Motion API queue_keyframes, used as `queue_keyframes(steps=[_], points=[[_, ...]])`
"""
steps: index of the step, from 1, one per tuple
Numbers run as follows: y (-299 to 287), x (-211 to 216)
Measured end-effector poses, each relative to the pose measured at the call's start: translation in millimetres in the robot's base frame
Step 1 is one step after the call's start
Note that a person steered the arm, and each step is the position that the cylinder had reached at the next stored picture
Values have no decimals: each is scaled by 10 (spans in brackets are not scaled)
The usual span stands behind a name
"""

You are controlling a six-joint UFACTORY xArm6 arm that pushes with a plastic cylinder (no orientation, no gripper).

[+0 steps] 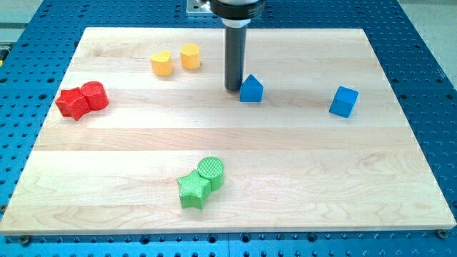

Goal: Move the triangle left to the cube

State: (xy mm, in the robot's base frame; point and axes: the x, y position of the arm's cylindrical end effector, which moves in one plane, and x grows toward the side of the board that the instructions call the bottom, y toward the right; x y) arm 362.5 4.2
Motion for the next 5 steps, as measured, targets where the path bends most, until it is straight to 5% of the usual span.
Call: queue_keyframes(steps=[2,4,5], points=[[1438,230],[1471,96],[2329,-116]])
